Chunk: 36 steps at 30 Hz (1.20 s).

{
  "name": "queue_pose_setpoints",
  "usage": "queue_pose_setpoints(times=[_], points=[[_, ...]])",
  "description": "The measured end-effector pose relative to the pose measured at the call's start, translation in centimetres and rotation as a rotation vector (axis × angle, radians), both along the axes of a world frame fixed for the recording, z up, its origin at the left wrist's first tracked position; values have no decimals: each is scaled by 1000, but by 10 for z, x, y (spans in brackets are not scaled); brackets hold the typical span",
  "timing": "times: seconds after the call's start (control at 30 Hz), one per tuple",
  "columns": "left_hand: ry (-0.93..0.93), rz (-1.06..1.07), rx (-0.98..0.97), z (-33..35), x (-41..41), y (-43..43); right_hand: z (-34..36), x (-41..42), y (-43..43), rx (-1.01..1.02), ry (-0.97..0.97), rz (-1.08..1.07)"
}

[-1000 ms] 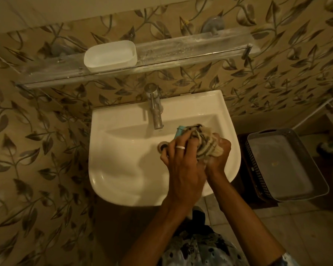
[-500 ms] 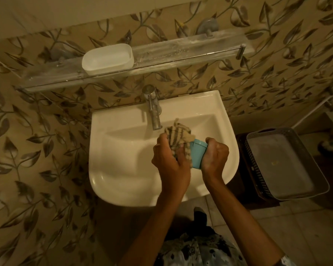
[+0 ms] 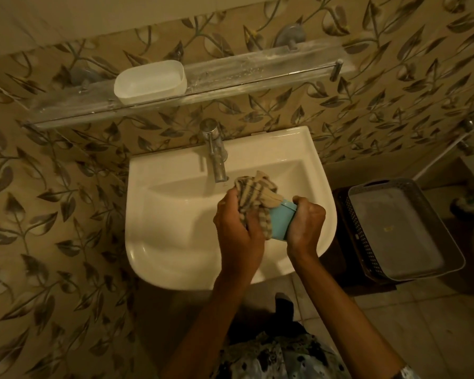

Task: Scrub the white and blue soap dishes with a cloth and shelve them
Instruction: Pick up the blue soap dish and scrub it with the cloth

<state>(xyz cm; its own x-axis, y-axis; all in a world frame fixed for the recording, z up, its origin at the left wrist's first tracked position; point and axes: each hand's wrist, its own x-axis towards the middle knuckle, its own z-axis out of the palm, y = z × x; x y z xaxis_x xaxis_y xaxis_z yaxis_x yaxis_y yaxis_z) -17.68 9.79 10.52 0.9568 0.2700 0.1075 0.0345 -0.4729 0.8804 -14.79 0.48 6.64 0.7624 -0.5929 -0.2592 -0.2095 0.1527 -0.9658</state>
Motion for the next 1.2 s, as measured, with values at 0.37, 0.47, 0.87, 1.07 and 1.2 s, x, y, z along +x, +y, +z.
queue_pose_setpoints(times=[0.37, 0.47, 0.87, 1.07, 1.2], points=[[-53, -40, 61, 3, -25, -30, 3, -5, -3, -186, -42, -24], [-167, -102, 129, 3, -29, -31, 4, -12, -3, -237, -124, 31], [-51, 46, -89, 3, -3, -1, 10, -16, 2, -178, -43, 6], [-163, -131, 97, 6, -42, -34, 6, -25, -2, -297, -147, 77], [-100, -94, 23, 6, -28, -19, 12, -22, -1, -300, -175, 65]])
